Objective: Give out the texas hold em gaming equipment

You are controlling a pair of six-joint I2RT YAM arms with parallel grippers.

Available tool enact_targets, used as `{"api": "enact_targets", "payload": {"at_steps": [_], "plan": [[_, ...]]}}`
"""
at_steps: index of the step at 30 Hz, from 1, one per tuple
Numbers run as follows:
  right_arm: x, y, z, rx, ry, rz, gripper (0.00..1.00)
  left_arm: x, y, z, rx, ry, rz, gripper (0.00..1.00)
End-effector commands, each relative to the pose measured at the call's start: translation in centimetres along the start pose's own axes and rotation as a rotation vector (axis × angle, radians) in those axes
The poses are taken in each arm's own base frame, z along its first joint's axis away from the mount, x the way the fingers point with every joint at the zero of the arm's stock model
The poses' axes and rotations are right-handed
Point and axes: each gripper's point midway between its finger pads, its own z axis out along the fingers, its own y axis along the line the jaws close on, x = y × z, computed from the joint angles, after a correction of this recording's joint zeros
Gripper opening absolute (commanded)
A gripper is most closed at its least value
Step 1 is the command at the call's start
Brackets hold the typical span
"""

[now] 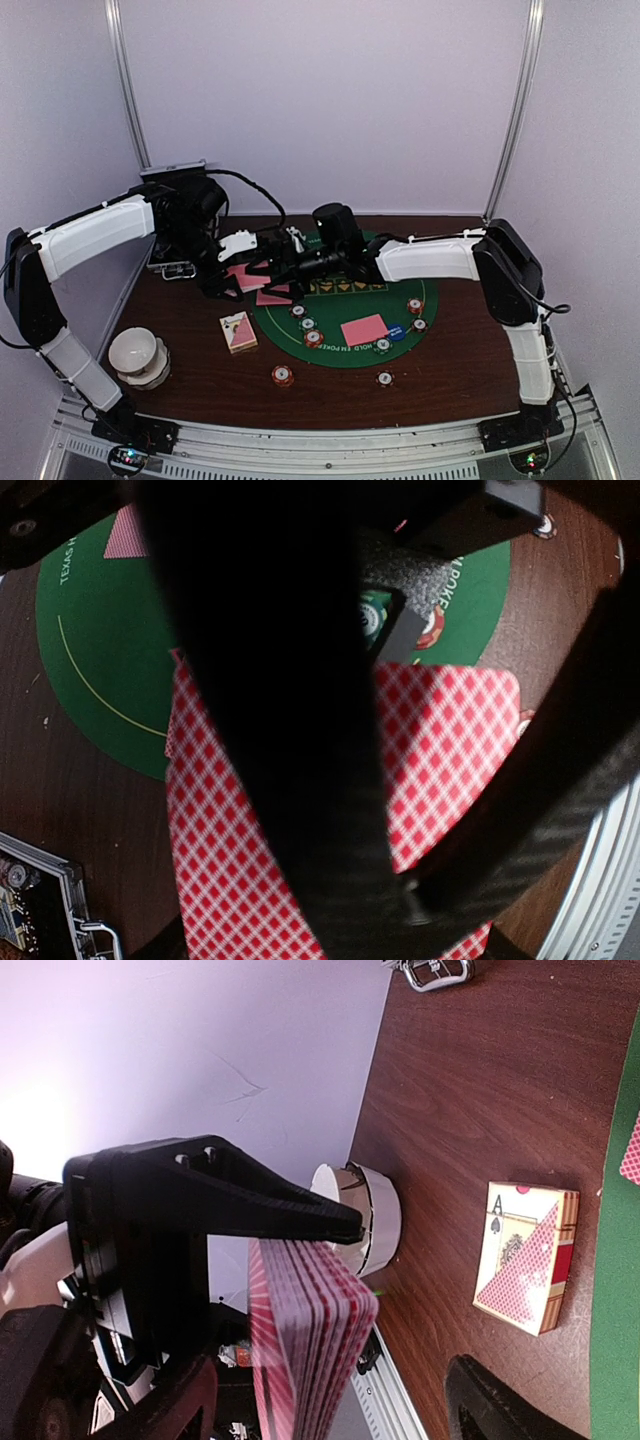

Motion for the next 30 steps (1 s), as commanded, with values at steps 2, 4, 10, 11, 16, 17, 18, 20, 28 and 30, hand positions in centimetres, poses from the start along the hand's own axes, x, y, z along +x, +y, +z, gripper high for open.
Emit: {"api": "enact_targets", "payload": {"at_steps": [2, 4, 10, 11, 16, 17, 18, 20, 28, 30], "plan": [[-0.2, 1.4, 0.8, -0.051, 0.015, -0.018, 0.79, -1.2, 0.6, -0.9, -0.021, -0.047, 0.006, 0.0], [-0.3, 0.9, 0.6, -0.038, 0.012, -0.013, 0.74, -1.2, 0.5, -0.9, -0.018, -0.046, 0.007, 0.0], [-0.6, 0.0, -0.8, -0.012, -0.002, -0.006, 0.64, -1.1, 0.5, -1.0, -0.021, -0.047, 0.008, 0.0], [-0.6, 0.0, -1.1, -0.008, -0.005, -0.009, 0.63, -1.1, 0.4, -1.0, -0.019, -0.047, 0.009, 0.0], [-0.6, 0.1, -2.2, 0.014, -0.008, -0.026, 0.56, -1.1, 0.4, -0.9, -0.016, -0.046, 0.008, 0.0], [-0.7, 0.3, -2.5, 0.013, -0.011, -0.028, 0.55, -1.1, 0.4, -0.9, -0.016, -0.046, 0.008, 0.0], [-0.7, 0.5, -2.6, 0.01, -0.014, -0.03, 0.54, -1.1, 0.4, -0.9, -0.016, -0.046, 0.007, 0.0], [-0.7, 1.0, -2.8, 0.001, -0.014, -0.034, 0.52, -1.1, 0.4, -0.8, -0.016, -0.043, 0.007, 0.0], [-0.5, 3.2, -3.7, -0.041, -0.02, -0.046, 0.39, -0.7, 0.5, -0.6, -0.022, -0.028, 0.007, 0.0], [-0.4, 3.4, -3.8, -0.043, -0.019, -0.046, 0.36, -0.6, 0.5, -0.5, -0.022, -0.025, 0.006, 0.0]]}}
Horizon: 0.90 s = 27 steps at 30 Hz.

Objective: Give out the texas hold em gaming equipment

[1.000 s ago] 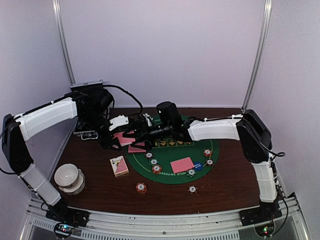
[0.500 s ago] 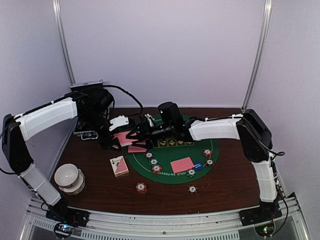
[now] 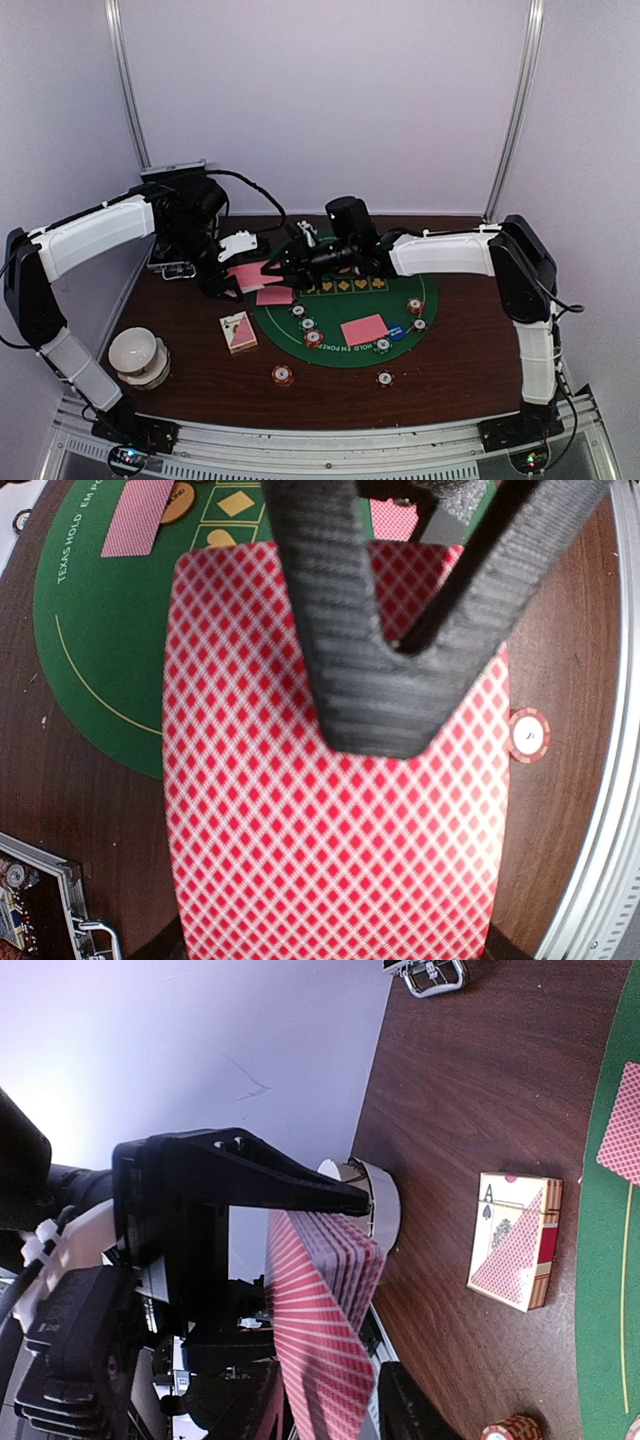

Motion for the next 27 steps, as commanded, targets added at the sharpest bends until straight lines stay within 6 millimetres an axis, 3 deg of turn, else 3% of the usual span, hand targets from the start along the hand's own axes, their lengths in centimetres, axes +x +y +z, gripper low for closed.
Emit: {"api": "enact_targets", "payload": {"at_steps": [1, 6, 15, 20, 27], "plan": [[0.0, 3.3, -1.5, -0.049, -0.011, -0.046, 0.35, -0.7, 0.6, -0.5, -0.024, -0.029, 0.008, 0.0], [0.1, 3.4, -2.0, -0.039, -0.009, -0.05, 0.27, -0.6, 0.6, -0.6, -0.028, -0.024, 0.011, 0.0], [-0.1, 2.6, -3.1, -0.004, -0.005, -0.043, 0.0, -0.2, 0.7, -0.6, -0.041, -0.011, 0.012, 0.0], [-0.8, 2.1, -4.5, 0.009, -0.029, -0.033, 0.0, 0.1, 0.7, -0.6, -0.052, -0.002, 0.013, 0.0], [-2.6, -1.1, -6.6, 0.076, -0.079, -0.017, 0.0, 0.6, 0.8, -0.8, -0.063, 0.007, 0.012, 0.0]]}}
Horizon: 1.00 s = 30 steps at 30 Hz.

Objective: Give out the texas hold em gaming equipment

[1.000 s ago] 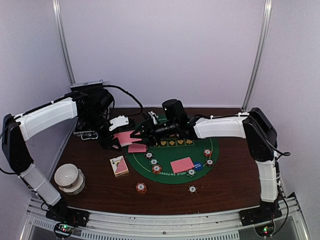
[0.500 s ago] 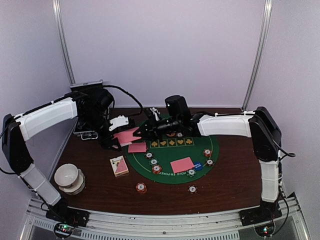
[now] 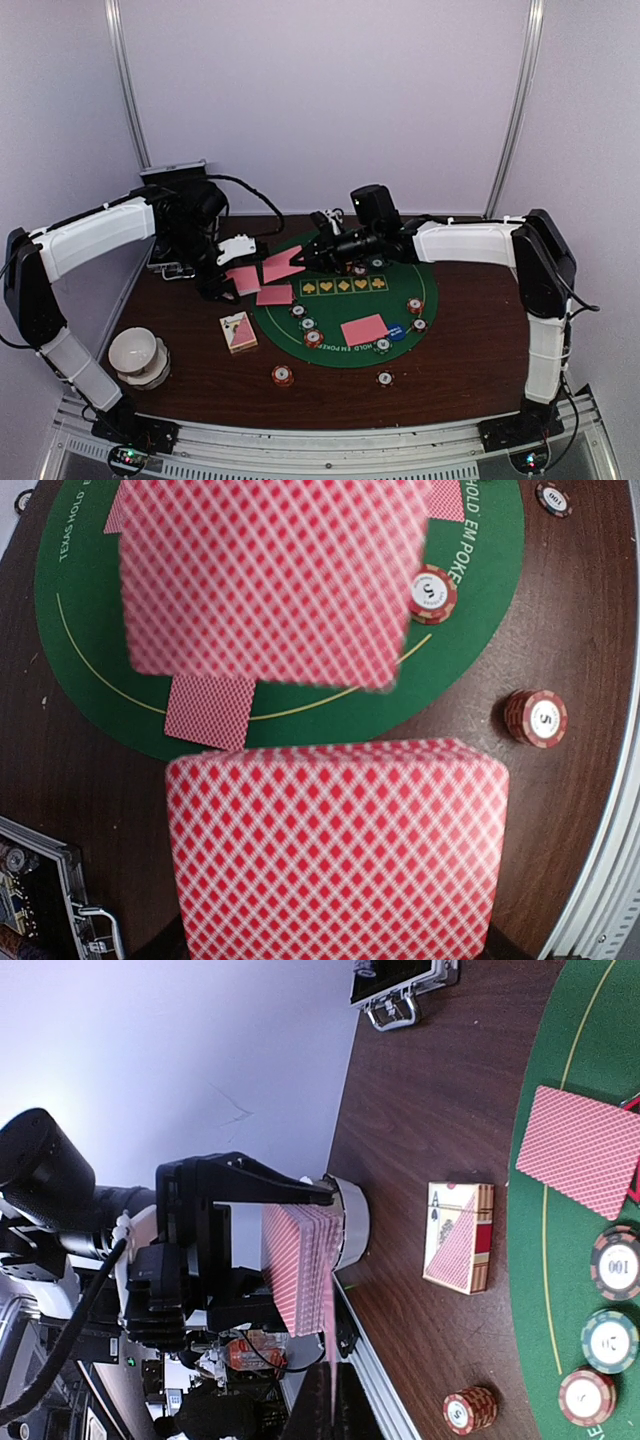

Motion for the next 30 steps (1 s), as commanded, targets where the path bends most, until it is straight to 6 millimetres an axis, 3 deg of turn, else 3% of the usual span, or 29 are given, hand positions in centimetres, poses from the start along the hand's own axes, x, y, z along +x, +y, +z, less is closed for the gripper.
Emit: {"api": "enact_targets", "payload": {"at_steps": [1, 6, 14, 25, 30], "plan": [[-1.3, -1.2, -1.7, 0.039, -0.042, -0.022, 0.0, -0.3, 0.5, -1.2, -0.041, -0.034, 0.014, 0.0], [-2.1, -4.8, -0.2, 0.122, -0.024, 0.001, 0.0, -0.4, 0.4, -1.3, -0.041, -0.042, 0.013, 0.0], [-3.8, -9.2, 4.1, 0.203, -0.008, 0.021, 0.0, -0.6, 0.2, -1.5, -0.033, -0.056, 0.012, 0.0], [-5.6, -11.8, 7.3, 0.296, -0.031, 0.001, 0.0, -0.5, -0.1, -1.5, -0.023, -0.06, 0.011, 0.0], [-5.9, -12.3, 7.4, 0.334, -0.042, -0.01, 0.13, -0.5, -0.1, -1.6, -0.023, -0.061, 0.011, 0.0]]}}
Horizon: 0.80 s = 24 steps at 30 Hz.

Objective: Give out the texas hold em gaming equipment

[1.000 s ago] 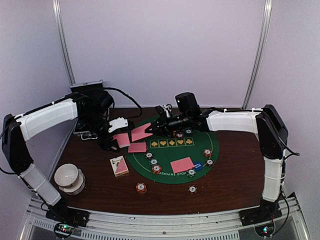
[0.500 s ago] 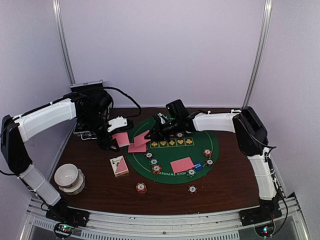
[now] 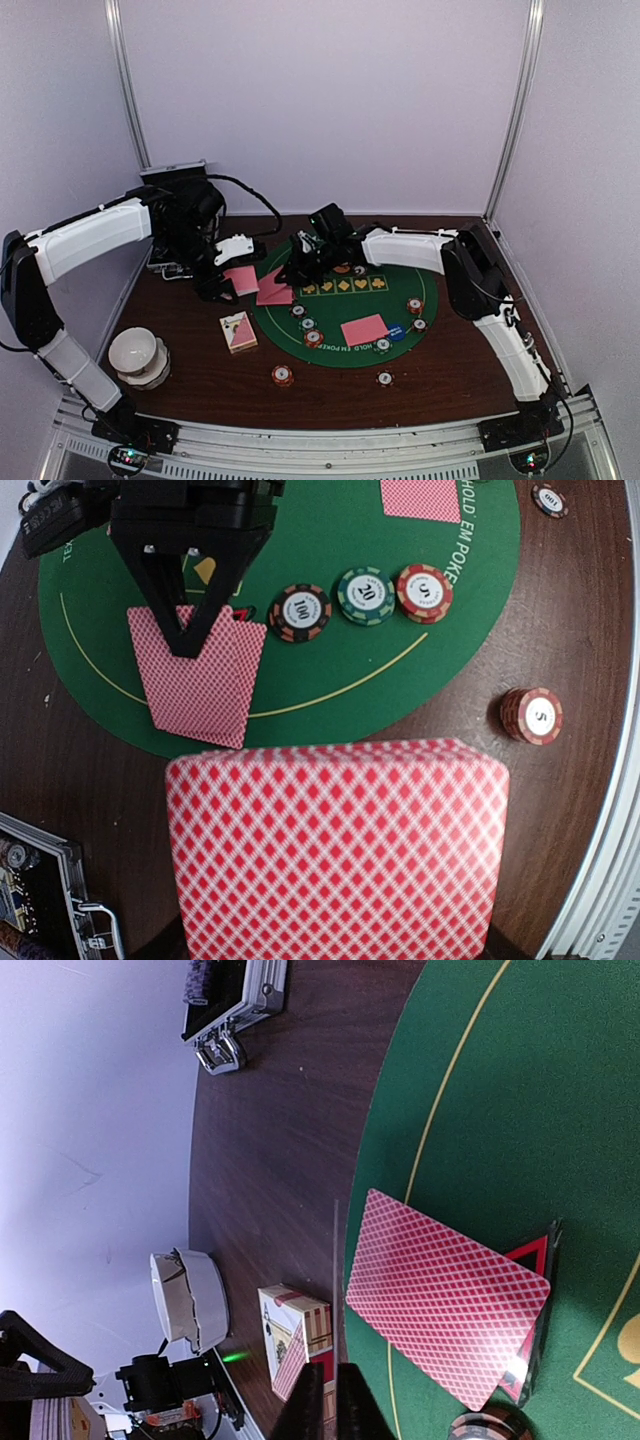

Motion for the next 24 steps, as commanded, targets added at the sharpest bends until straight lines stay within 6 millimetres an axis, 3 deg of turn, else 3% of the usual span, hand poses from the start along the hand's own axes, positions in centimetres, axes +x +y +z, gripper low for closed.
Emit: {"api": "enact_targets", "payload": {"at_steps": [1, 5, 14, 20, 24], "plan": [[-0.7, -1.3, 0.2, 0.077, -0.025, -0.02, 0.16, -0.7, 0.2, -1.1, -0.019, -0.053, 0.012, 0.0], [-0.7, -1.8, -0.7, 0.136, -0.029, -0.048, 0.24, -0.7, 0.1, -1.1, -0.018, -0.051, 0.011, 0.0], [-1.3, -1.3, -3.7, 0.211, -0.075, -0.102, 0.27, -0.7, 0.1, -1.0, -0.013, -0.052, 0.01, 0.0], [-1.6, 1.3, -6.2, 0.198, -0.117, -0.135, 0.34, -0.6, -0.1, -0.8, 0.0, -0.05, 0.007, 0.0], [-0.9, 3.7, -7.4, 0.14, -0.142, -0.148, 0.5, -0.8, -0.2, -0.6, 0.013, -0.054, -0.004, 0.0]]}}
